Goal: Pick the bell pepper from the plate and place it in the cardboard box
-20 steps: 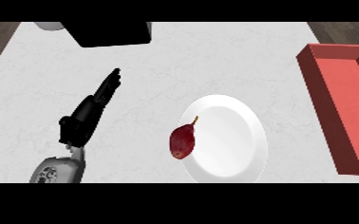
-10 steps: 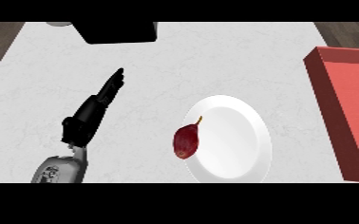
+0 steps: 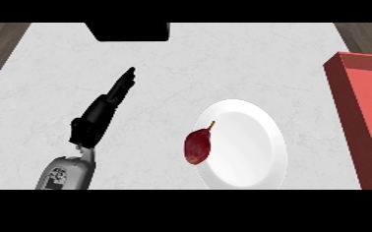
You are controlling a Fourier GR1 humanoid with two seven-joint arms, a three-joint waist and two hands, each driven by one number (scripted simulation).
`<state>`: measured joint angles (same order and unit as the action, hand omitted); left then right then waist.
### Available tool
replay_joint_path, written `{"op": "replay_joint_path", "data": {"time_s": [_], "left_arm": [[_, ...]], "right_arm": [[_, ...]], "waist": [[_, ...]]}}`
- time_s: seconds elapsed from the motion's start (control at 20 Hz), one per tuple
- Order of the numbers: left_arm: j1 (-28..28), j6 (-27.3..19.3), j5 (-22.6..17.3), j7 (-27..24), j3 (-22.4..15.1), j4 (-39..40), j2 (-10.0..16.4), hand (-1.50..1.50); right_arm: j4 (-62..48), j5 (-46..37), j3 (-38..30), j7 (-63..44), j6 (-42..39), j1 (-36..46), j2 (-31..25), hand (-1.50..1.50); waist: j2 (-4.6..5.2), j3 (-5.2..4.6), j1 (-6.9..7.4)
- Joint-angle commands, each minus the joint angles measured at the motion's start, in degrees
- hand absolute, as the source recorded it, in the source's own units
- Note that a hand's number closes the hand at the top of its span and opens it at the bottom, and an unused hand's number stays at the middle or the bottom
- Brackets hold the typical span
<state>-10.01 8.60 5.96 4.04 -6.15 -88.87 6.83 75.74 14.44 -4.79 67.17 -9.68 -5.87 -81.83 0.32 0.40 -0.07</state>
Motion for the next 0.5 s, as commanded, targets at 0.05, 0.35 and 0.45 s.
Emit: {"op": "replay_joint_path", "data": {"time_s": [0.05, 0.35, 0.45], "left_arm": [[-2.1, 0.1, 0.2, 0.7, -0.1, 1.3, -0.4, 0.0], [-3.4, 2.0, -0.5, 1.1, -0.4, 1.5, 0.1, 0.0], [-3.6, 0.4, 0.2, 1.9, -1.1, 0.7, -1.4, 0.0]], "right_arm": [[-2.1, 2.9, -0.6, 15.0, -13.0, 1.9, -2.1, 1.5], [-4.2, -1.2, 1.7, 14.9, -7.5, 4.3, 0.9, 1.5], [-3.8, -3.3, 2.4, 14.9, -6.3, 5.1, 1.1, 1.5]], "waist": [[0.11, -0.15, 0.7], [0.53, -0.07, 3.04], [0.31, -0.1, 2.81]]}}
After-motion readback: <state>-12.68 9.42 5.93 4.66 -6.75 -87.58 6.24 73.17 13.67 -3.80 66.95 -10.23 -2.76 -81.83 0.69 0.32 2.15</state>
